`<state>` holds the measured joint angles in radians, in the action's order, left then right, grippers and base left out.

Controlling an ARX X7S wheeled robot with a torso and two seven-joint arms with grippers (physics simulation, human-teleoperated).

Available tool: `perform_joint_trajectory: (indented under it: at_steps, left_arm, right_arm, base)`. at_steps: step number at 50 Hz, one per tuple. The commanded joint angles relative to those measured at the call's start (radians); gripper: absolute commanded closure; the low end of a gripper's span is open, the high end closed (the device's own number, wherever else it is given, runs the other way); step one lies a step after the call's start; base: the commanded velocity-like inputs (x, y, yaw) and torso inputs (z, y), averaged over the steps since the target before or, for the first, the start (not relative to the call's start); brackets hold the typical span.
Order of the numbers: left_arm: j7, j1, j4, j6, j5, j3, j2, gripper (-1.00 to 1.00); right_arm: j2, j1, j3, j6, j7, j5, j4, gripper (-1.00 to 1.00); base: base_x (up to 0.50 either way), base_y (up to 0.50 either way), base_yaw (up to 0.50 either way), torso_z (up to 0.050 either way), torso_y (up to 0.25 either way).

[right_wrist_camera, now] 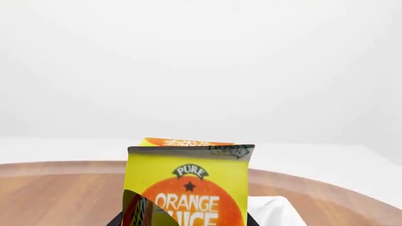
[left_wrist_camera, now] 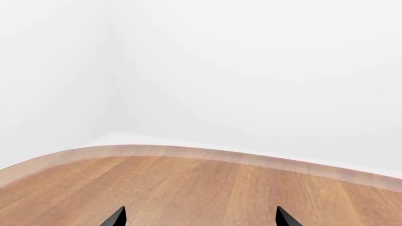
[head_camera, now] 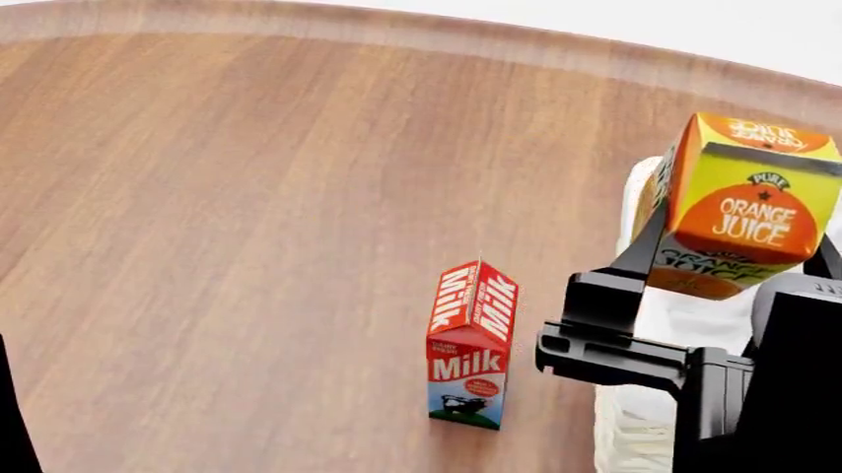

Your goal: Pick up the orange juice, and put it in the basket.

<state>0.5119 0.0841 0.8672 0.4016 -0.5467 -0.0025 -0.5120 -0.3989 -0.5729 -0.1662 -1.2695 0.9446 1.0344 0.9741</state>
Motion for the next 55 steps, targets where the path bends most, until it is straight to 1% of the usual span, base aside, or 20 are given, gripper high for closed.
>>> perform_joint_trajectory:
  at_steps: [1,4,9,12,16,19,21,28,38,44,49,55]
  left_arm:
    - [-0.028,0.004,0.004,-0.019,-0.017,-0.035,0.026,-1.0]
    - [-0.029,0.006,0.001,-0.024,-0.019,-0.039,0.025,-1.0]
    - [-0.025,0.004,0.003,-0.02,-0.015,-0.032,0.024,-1.0]
    - [-0.022,0.008,0.007,-0.021,-0.02,-0.038,0.022,-1.0]
    - [-0.021,0.007,0.007,-0.021,-0.02,-0.036,0.021,-1.0]
    - [-0.019,0.005,0.008,-0.019,-0.023,-0.036,0.02,-1.0]
    - [-0.018,0.006,0.009,-0.019,-0.025,-0.039,0.019,-1.0]
    - [-0.018,0.005,0.004,-0.022,-0.026,-0.037,0.017,-1.0]
    - [-0.011,0.004,0.009,-0.018,-0.031,-0.037,0.013,-1.0]
    - [-0.009,0.005,0.011,-0.019,-0.028,-0.032,0.012,-1.0]
    - [-0.011,0.007,0.007,-0.025,-0.026,-0.03,0.012,-1.0]
    - [-0.011,0.006,0.002,-0.028,-0.027,-0.031,0.01,-1.0]
  right_arm:
    - [0.003,-0.059,-0.139,-0.072,0.017,0.13,-0.065,1.0]
    - [-0.018,-0.033,-0.131,-0.052,-0.012,0.1,-0.075,1.0]
    - [-0.029,-0.058,-0.174,-0.099,0.032,0.193,-0.11,1.0]
    - [-0.048,-0.05,-0.161,-0.086,0.004,0.171,-0.118,1.0]
    - [-0.055,-0.06,-0.167,-0.096,0.013,0.196,-0.141,1.0]
    - [-0.042,-0.078,-0.203,-0.134,0.066,0.305,-0.207,1.0]
    - [-0.058,-0.08,-0.18,-0.12,0.035,0.261,-0.205,1.0]
    - [-0.072,-0.095,-0.159,-0.113,0.027,0.247,-0.236,1.0]
    - [-0.095,-0.128,-0.144,-0.134,0.046,0.265,-0.31,1.0]
    - [-0.103,-0.12,-0.134,-0.122,0.023,0.26,-0.344,1.0]
    - [-0.107,-0.107,-0.153,-0.119,0.023,0.284,-0.369,1.0]
    - [-0.122,-0.131,-0.156,-0.144,0.061,0.327,-0.399,1.0]
  base:
    - [0.0,0.0,0.0,0.0,0.0]
    - [0.0,0.0,0.0,0.0,0.0]
    - [0.0,0.0,0.0,0.0,0.0]
    - [0.0,0.0,0.0,0.0,0.0]
    - [0.0,0.0,0.0,0.0,0.003]
    - [0.0,0.0,0.0,0.0,0.0]
    - [0.0,0.0,0.0,0.0,0.0]
    - [0.0,0.0,0.0,0.0,0.001]
    - [0.0,0.0,0.0,0.001,0.0]
    - [0.0,0.0,0.0,0.0,0.002]
    - [0.0,0.0,0.0,0.0,0.0]
    - [0.0,0.0,0.0,0.0,0.0]
